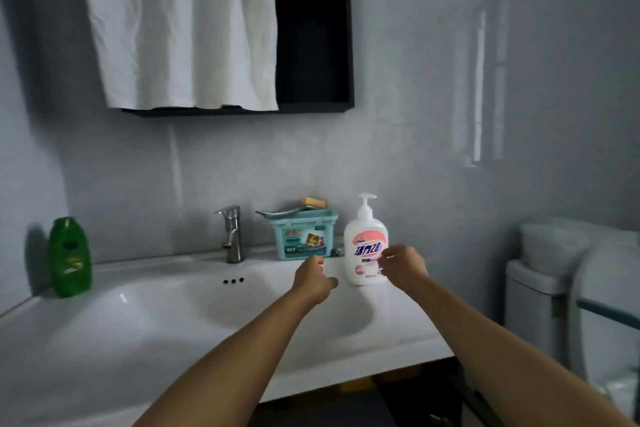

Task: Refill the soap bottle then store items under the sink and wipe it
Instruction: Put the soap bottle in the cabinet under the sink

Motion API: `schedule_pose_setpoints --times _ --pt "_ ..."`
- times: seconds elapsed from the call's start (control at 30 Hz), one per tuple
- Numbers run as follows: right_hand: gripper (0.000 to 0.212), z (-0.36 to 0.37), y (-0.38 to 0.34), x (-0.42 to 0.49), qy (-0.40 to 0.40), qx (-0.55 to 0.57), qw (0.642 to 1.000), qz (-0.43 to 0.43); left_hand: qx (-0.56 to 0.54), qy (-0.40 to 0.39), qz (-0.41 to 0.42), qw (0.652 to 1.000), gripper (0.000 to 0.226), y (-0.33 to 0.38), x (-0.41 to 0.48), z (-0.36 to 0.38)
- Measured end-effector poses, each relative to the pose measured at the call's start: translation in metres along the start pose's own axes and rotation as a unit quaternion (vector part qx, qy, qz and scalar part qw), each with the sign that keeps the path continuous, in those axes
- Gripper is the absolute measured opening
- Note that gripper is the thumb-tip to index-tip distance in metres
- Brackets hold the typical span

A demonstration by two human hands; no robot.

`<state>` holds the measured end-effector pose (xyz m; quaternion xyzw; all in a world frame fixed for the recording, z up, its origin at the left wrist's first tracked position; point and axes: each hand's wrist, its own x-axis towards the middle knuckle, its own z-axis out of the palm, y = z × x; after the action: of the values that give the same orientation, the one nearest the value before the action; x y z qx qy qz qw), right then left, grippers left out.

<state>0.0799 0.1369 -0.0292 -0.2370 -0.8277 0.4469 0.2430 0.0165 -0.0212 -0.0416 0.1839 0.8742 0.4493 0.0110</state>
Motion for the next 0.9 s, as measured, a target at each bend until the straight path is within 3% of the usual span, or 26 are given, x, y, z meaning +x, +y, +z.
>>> schedule_pose_setpoints --times 0.07,0.2,0.37,0.47,0.6,0.77,0.9 --pt "0.02 -0.003 0.01 0.013 0.03 -0.019 0.999 0.002 0.0 -0.006 0.001 1.0 0.066 0.002 0.012 0.013" --pt "0.053 -0.001 0.027 0.036 0.042 0.023 0.999 0.0 -0.008 -0.012 0.0 1.0 0.069 0.002 0.03 0.033" --pt "0.064 0.005 0.029 0.058 0.01 0.014 1.0 -0.021 -0.021 -0.006 -0.004 1.0 0.077 0.005 0.055 0.045" --pt "0.06 0.012 0.031 0.065 -0.017 0.015 0.999 -0.023 -0.046 -0.009 -0.005 0.999 0.081 0.007 0.067 0.05" --pt "0.034 0.02 0.035 0.076 -0.026 -0.005 0.998 -0.06 -0.097 -0.015 -0.011 0.995 0.085 0.011 0.082 0.057" --pt "0.037 0.001 0.016 0.088 0.048 0.081 0.987 -0.129 -0.178 -0.016 -0.002 0.984 0.074 0.013 0.098 0.068" --pt "0.043 -0.019 -0.015 0.102 0.064 0.092 0.966 -0.232 -0.18 -0.01 0.014 0.984 0.086 -0.002 0.113 0.083"
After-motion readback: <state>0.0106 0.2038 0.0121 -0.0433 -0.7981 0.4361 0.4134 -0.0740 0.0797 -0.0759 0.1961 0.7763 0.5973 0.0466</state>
